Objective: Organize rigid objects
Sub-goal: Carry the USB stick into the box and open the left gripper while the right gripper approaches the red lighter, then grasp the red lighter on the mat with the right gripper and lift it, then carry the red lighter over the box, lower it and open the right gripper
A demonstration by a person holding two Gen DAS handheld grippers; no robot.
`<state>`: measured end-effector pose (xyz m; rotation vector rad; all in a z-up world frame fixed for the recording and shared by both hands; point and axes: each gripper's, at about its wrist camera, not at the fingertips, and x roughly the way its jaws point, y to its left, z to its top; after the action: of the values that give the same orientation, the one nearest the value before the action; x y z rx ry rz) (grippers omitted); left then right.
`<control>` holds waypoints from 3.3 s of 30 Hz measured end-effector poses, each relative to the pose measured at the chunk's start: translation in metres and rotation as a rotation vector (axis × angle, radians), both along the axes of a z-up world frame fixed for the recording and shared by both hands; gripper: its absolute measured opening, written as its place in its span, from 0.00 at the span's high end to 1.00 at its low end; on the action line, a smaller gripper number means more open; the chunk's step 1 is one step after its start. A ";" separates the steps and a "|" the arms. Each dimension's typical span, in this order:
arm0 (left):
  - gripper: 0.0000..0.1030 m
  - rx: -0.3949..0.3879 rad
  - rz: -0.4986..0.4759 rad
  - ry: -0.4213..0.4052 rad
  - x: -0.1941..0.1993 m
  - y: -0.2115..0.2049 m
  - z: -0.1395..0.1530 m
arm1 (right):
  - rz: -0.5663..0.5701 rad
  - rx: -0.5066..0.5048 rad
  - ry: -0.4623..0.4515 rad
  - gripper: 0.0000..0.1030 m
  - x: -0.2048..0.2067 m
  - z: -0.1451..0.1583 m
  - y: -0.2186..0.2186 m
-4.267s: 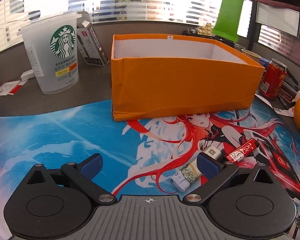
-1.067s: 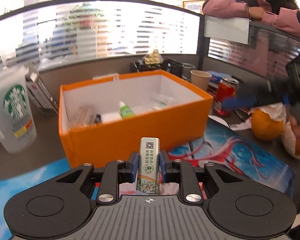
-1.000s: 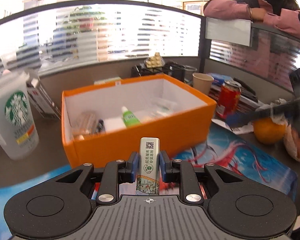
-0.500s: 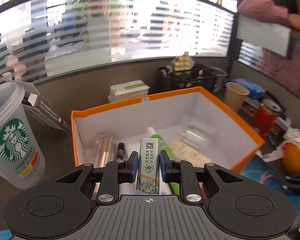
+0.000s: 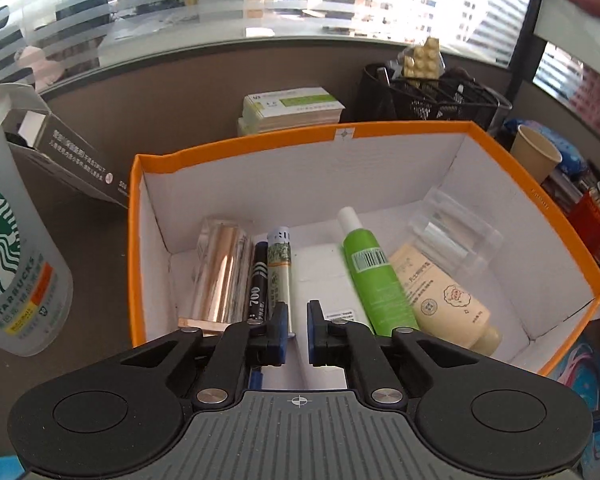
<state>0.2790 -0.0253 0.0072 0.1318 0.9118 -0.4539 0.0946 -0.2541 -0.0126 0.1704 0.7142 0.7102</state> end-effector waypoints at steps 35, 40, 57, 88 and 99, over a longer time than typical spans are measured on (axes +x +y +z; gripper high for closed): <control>0.13 -0.144 0.108 -0.221 -0.176 0.070 0.005 | 0.124 -0.438 -0.167 0.82 -0.022 -0.019 0.068; 0.12 -0.172 0.109 -0.207 -0.188 0.077 -0.005 | 0.057 -0.240 0.021 0.83 -0.005 -0.016 0.050; 0.09 -0.179 0.136 -0.187 -0.207 0.098 -0.019 | -0.083 0.361 0.306 0.83 0.026 0.007 -0.015; 0.08 -0.115 0.080 -0.175 -0.216 0.089 -0.047 | -0.103 -0.166 0.245 0.83 0.211 0.024 0.085; 0.08 -0.115 0.089 -0.170 -0.221 0.095 -0.049 | -0.067 -0.389 0.200 0.79 0.217 0.018 0.119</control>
<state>0.0581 0.0698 -0.0415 0.0240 0.7205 -0.4045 0.3111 -0.1346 0.0058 -0.0919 1.0190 0.4824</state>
